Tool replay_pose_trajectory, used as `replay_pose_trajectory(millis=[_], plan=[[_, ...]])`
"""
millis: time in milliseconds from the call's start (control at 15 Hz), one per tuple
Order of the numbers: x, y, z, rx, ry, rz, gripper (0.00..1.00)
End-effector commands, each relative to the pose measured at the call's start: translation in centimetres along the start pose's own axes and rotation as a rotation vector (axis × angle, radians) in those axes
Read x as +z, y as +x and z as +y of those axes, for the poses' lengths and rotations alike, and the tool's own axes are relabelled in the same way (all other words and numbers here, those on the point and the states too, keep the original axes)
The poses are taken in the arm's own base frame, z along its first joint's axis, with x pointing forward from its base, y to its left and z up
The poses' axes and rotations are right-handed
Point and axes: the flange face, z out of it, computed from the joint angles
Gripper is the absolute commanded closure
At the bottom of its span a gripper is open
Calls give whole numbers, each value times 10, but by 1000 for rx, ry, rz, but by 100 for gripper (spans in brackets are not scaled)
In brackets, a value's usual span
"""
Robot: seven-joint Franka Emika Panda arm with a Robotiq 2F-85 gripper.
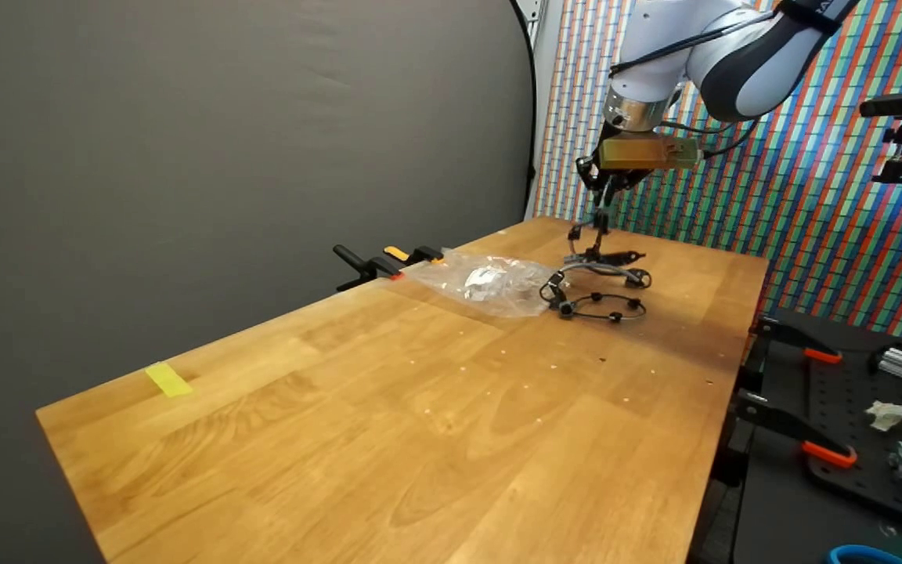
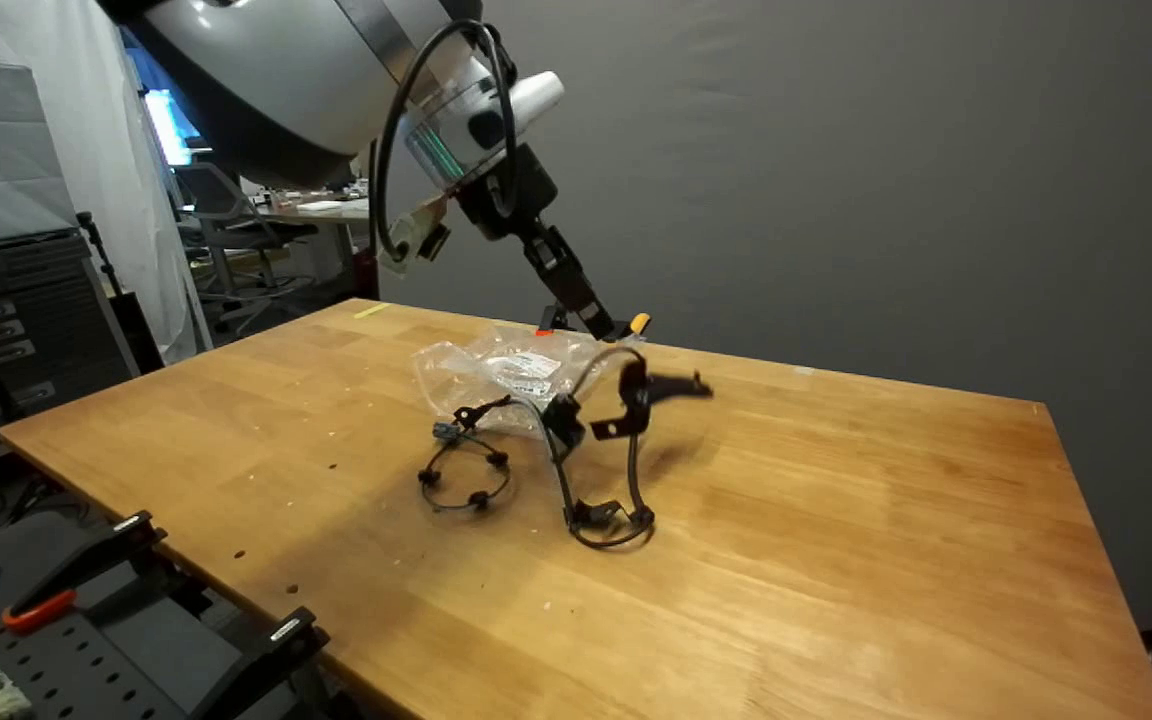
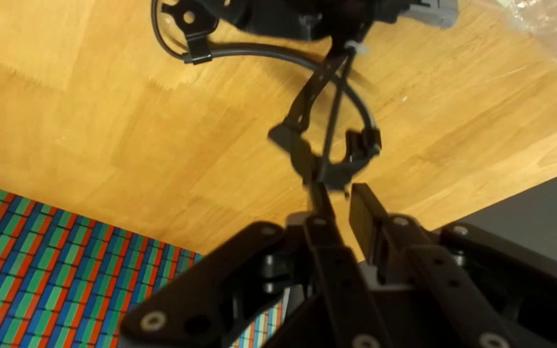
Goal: Remove the cable from the plastic bag
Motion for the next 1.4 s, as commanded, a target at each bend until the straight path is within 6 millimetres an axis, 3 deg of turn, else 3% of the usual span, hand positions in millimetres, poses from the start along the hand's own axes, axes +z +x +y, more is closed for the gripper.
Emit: replay_pose_trajectory(millis=[0,200,400,733,1267,1333], plan=[[6,-31,-26,-25,-46,41,49],[9,-55,-40,-66,-75,21,26],[4,-67,-49,-97,-77,-10,2],[-31,-66,-65,-140,-32,-120,0],[-117,-32,-94,-218,167,-318,0],[-91,-42,-94,-188,122,-290,0]])
